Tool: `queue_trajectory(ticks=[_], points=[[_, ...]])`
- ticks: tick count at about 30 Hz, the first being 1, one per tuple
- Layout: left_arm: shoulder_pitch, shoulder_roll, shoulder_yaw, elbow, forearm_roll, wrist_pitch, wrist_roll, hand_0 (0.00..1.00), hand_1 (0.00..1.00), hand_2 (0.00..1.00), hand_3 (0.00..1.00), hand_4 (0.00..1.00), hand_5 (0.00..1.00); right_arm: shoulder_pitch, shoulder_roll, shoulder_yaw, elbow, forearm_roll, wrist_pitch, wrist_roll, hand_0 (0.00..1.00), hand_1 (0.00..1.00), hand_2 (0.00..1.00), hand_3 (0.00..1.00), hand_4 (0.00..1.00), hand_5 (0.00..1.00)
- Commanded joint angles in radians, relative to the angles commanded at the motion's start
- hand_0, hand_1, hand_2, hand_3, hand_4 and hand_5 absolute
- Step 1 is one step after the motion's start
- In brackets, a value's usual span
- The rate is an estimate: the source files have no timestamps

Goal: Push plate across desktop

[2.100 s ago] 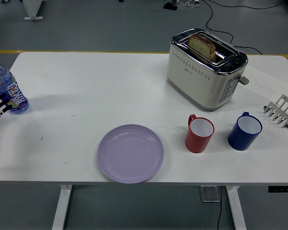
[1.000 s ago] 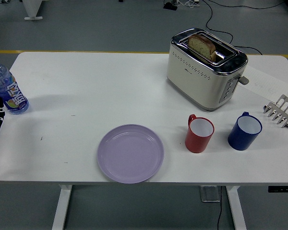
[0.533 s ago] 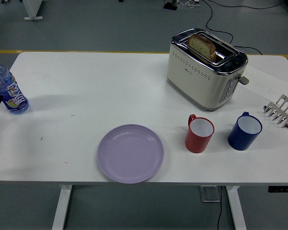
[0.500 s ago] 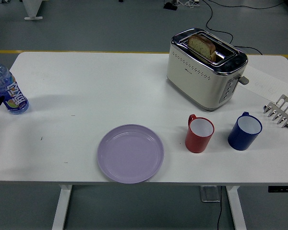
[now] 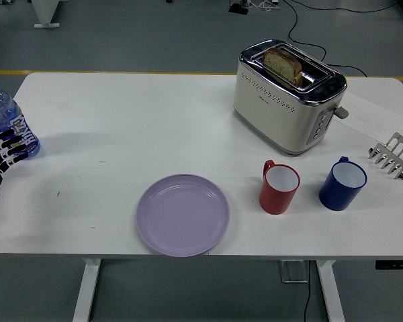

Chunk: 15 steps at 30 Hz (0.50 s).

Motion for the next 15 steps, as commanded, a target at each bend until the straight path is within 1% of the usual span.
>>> queue_trajectory(ticks=[11, 15], points=[[0.007, -0.005, 0.001, 0.003, -0.021, 0.002, 0.000, 0.623, 0.675, 0.662, 0.660, 0.489, 0.998, -0.005, 0.000, -0.002, -0.001, 0.001, 0.002, 0.002, 0.585, 0.503, 0.604, 0.596, 0.347, 0.623], [0.004, -0.007, 0.002, 0.003, -0.053, 0.006, 0.002, 0.623, 0.675, 0.662, 0.660, 0.489, 0.998, -0.003, 0.000, -0.006, -0.003, 0.004, 0.006, 0.003, 0.585, 0.503, 0.604, 0.596, 0.347, 0.623]])
